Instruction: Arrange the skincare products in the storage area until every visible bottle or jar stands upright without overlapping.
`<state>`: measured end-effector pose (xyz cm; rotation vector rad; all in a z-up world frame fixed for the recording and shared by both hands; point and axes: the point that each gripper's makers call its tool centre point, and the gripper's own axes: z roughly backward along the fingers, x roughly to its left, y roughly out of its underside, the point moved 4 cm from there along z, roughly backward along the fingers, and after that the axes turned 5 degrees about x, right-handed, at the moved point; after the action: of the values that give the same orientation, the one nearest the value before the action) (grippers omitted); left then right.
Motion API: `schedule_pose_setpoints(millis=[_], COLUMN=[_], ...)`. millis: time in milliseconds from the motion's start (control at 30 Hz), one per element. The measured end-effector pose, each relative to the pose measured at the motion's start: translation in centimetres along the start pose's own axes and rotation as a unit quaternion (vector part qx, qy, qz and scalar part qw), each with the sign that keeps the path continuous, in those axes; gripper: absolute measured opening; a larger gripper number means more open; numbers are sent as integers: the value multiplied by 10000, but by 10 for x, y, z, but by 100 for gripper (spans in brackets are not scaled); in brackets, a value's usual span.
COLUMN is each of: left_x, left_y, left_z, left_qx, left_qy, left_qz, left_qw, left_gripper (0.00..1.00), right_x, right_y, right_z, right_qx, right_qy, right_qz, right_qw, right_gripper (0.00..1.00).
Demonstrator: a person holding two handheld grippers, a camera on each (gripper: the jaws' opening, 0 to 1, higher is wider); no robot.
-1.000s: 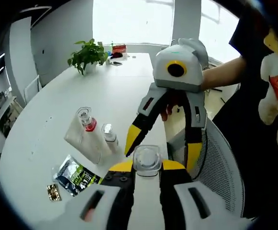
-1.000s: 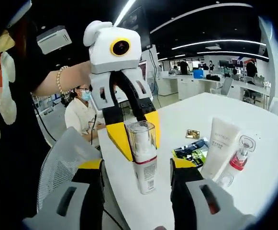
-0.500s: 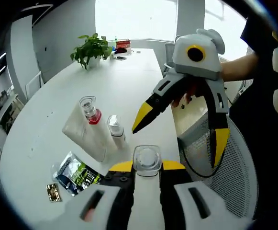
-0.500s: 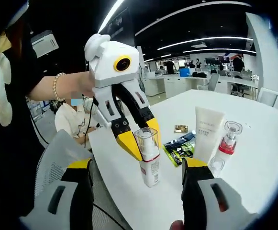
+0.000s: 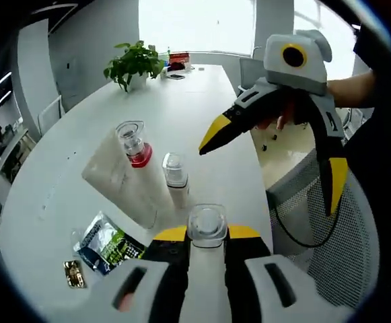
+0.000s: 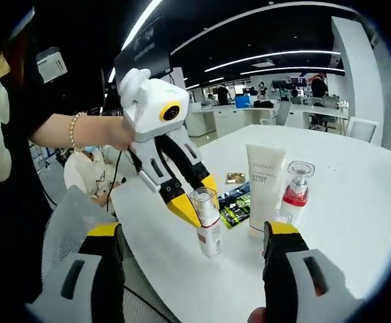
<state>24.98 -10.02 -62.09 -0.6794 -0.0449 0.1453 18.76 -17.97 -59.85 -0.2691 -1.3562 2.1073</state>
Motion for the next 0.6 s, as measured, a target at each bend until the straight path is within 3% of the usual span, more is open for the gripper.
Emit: schedule_pose_setpoints(millis=[600], left_x=[16], left_y=[-8], left_z=[-24], left_qx=[55], left_qy=[-105], left_qz=[-51], left_qw=[9999], left_gripper=[24], right_x=[-21], right_y=[17], right_z=[7], right_qx=[56], right_qy=[402], right_qz=[-283], right_qw=[9988], right_gripper=[96])
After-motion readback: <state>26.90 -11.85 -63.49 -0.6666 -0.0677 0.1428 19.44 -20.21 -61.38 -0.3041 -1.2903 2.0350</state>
